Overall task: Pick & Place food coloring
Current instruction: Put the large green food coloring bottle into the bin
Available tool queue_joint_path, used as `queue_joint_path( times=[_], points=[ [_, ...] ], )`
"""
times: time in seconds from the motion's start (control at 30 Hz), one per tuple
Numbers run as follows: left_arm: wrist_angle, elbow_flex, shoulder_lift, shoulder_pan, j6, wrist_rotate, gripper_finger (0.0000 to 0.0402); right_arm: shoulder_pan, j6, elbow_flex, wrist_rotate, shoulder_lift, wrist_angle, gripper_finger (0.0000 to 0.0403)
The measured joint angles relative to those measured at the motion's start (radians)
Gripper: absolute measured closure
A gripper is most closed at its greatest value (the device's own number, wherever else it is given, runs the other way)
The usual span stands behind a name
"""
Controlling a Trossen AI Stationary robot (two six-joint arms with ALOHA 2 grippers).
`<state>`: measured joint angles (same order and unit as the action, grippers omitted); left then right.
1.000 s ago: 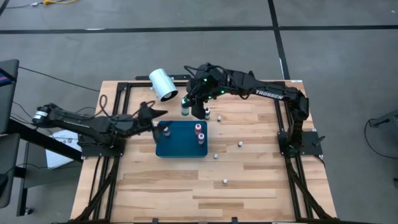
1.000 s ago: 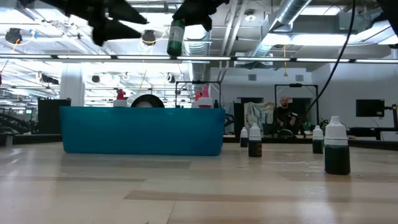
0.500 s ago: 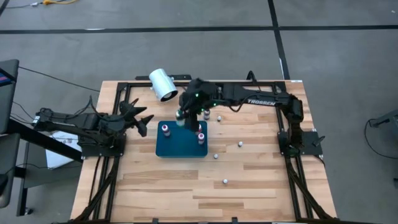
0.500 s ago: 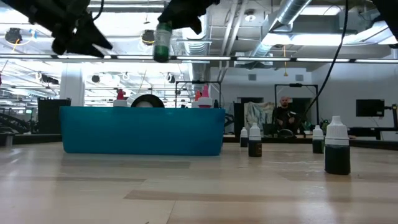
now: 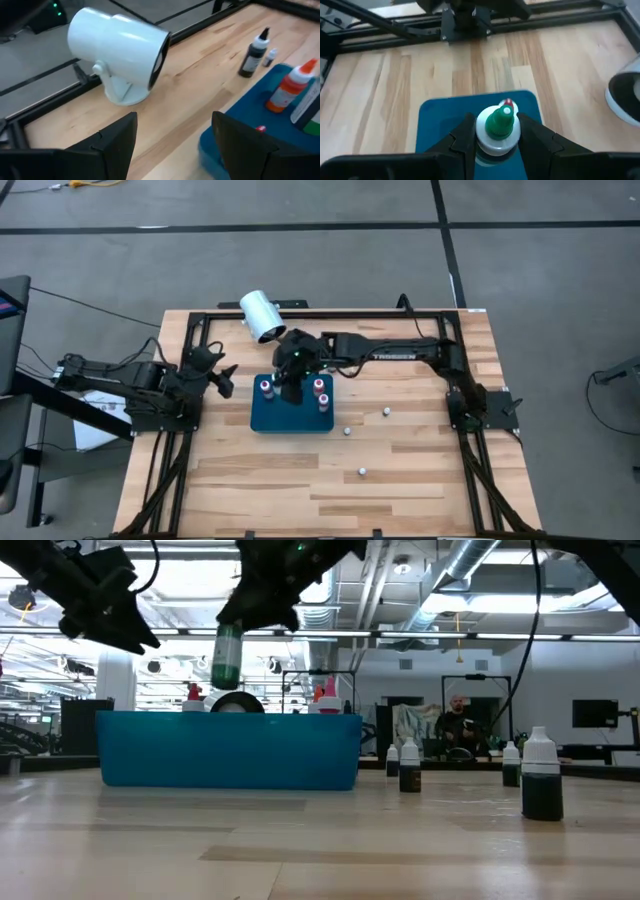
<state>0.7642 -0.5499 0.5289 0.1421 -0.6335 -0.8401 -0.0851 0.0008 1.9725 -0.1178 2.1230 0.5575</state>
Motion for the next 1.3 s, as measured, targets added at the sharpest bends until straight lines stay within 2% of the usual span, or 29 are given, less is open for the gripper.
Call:
queue_joint_path(
  times=[0.5, 0.73, 0.9, 0.97, 1.2, 1.3],
  points=[
    [0.033, 0.000, 0.000, 0.000, -0.004, -0.003, 0.0152, -0.009, 0.000, 0.003, 0.094, 0.071, -0.018, 0.0296],
    [0.032, 0.000, 0.000, 0.000, -0.037, 0.086, 0.0152, 0.000, 0.001, 0.003, 0.094, 0.095, -0.030, 0.0296],
    [0.031, 0.000, -0.007, 0.001, 0.044, 0.133, 0.0152, 0.002, 0.000, 0.004, 0.092, 0.104, -0.029, 0.0296],
    [0.022, 0.003, -0.026, 0.001, 0.075, 0.166, 0.0152, 0.004, 0.000, 0.002, 0.095, 0.109, -0.022, 0.0296],
    [-0.214, 0.109, -0.185, 0.001, 0.250, 0.301, 0.0152, 0.004, -0.006, 0.003, 0.098, 0.110, -0.027, 0.0296],
    [-0.217, 0.145, -0.271, 0.001, 0.267, 0.348, 0.0152, 0.002, -0.008, 0.003, 0.106, 0.110, -0.032, 0.0296]
  ],
)
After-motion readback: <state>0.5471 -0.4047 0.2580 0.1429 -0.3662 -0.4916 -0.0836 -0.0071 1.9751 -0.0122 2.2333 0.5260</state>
